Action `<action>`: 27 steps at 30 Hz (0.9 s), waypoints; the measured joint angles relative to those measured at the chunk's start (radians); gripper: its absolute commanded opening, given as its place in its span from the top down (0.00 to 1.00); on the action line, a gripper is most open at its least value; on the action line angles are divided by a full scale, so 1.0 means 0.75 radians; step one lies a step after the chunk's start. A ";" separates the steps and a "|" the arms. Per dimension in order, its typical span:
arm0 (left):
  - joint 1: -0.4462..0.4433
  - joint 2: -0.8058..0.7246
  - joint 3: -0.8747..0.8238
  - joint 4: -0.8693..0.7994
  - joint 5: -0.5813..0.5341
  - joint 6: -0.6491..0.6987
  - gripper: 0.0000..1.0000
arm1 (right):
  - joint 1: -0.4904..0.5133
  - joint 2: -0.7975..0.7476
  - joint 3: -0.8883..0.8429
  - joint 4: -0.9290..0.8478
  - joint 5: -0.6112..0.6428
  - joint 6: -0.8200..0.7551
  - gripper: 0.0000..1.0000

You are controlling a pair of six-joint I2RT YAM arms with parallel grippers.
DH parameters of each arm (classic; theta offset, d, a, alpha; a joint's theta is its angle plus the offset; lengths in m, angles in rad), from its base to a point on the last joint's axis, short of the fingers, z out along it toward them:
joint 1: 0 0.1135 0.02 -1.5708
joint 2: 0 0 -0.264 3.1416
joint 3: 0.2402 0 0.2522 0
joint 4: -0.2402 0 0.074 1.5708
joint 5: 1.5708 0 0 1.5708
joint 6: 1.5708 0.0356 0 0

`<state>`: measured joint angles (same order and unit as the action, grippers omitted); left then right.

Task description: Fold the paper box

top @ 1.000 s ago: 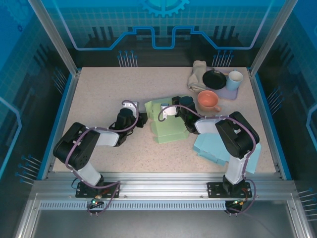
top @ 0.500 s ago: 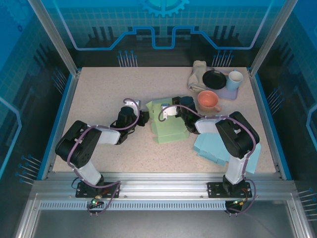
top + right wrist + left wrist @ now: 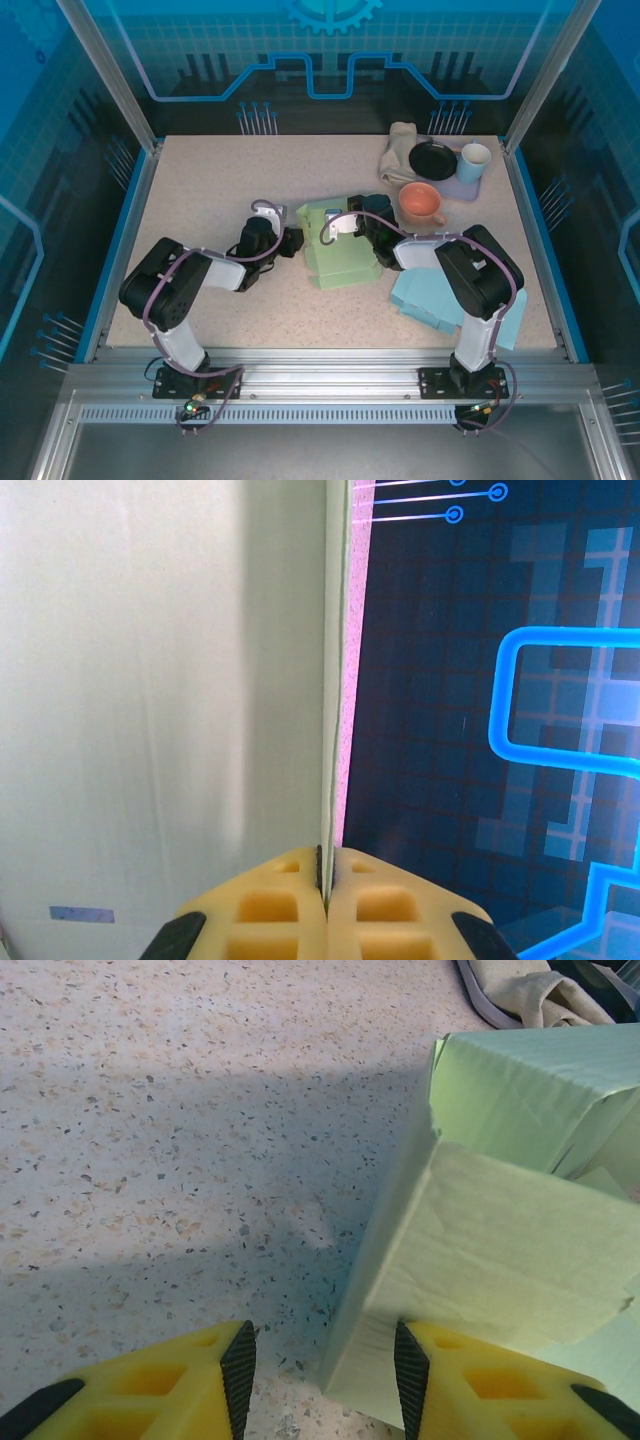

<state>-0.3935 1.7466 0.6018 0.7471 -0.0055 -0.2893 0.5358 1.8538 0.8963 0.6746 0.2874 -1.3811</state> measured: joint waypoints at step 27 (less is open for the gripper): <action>0.000 0.003 0.019 0.027 0.144 0.000 0.50 | 0.000 0.000 0.000 0.000 0.000 0.000 1.00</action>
<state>-0.3935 1.7489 0.6163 0.7677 0.1028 -0.2893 0.5358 1.8538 0.8963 0.6746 0.2874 -1.3811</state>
